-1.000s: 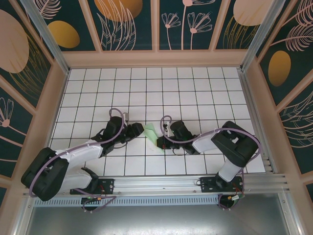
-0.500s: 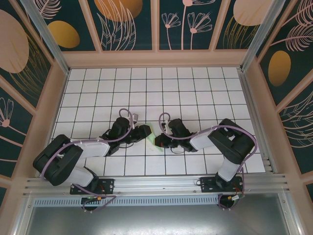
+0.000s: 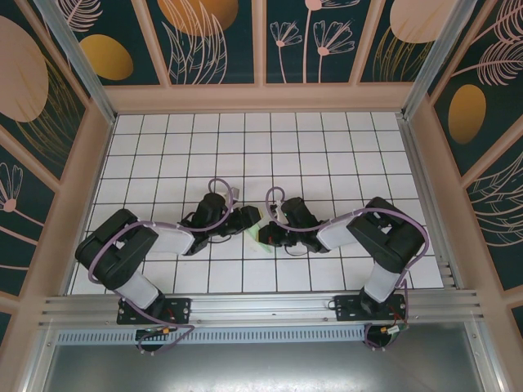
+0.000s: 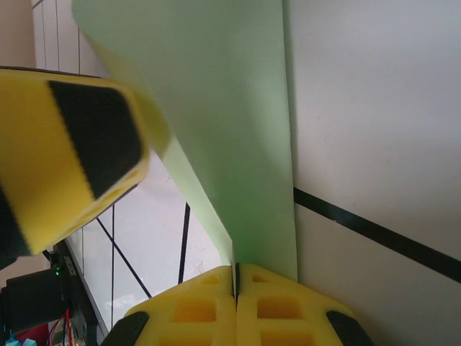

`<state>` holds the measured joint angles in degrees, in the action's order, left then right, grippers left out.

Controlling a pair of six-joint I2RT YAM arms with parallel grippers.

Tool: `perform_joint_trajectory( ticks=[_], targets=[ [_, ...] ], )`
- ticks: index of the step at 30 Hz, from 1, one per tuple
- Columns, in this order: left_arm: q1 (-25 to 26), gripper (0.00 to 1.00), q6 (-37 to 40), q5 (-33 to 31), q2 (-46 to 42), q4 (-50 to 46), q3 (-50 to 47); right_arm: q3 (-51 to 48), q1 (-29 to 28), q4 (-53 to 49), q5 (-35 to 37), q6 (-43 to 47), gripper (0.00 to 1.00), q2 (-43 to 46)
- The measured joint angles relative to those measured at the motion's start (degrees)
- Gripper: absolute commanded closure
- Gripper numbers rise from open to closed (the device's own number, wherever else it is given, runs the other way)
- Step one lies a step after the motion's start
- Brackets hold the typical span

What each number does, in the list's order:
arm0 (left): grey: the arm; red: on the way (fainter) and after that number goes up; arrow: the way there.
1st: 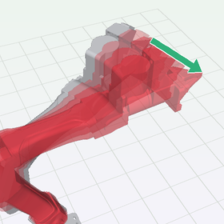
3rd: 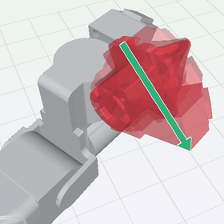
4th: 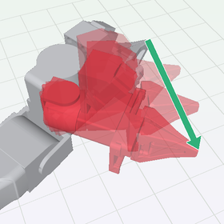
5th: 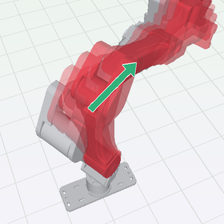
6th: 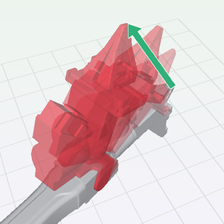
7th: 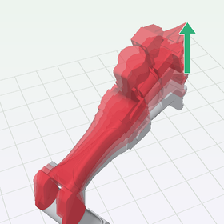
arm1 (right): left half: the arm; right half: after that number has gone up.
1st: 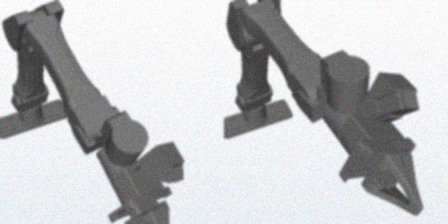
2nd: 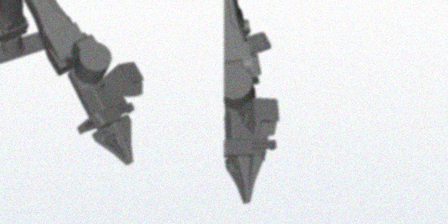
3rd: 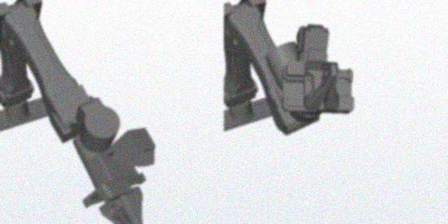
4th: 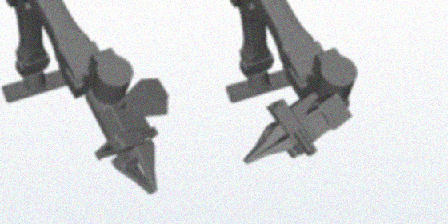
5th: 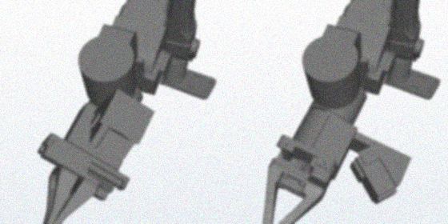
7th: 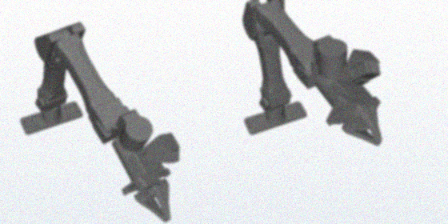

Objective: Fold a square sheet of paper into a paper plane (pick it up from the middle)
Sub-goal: Fold the wing for the fifth time at the center of the table.

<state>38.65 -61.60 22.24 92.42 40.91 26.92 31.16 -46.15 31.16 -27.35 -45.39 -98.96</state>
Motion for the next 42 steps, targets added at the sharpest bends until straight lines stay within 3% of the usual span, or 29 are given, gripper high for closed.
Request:
perform_joint_trajectory(
  ticks=[18, 26, 34, 38, 42],
  targets=[
    [0.2, 0.52, 2.8, -3.4, 5.0, -0.9, 1.5, 0.5, 0.0, -0.3, -0.4, -0.7, 0.86, -0.1],
    [0.2, 0.53, 4.0, -3.2, 5.8, -0.4, 2.0, 0.6, -0.1, -5.0, 1.7, -0.6, 0.82, 3.0],
    [0.2, 0.55, 4.6, -3.1, 5.9, -0.4, 2.0, 0.6, -0.1, -7.8, 2.2, -0.3, 0.82, 5.1],
    [0.2, 0.55, 4.6, -3.1, 5.9, -0.4, 2.0, 0.6, -0.7, -8.6, 2.3, 0.3, 0.91, 5.0],
    [0.2, 0.55, 4.6, -3.1, 5.9, -0.5, 2.0, 0.8, -2.0, -9.9, 4.0, 2.0, 0.92, 5.0]
  ],
)
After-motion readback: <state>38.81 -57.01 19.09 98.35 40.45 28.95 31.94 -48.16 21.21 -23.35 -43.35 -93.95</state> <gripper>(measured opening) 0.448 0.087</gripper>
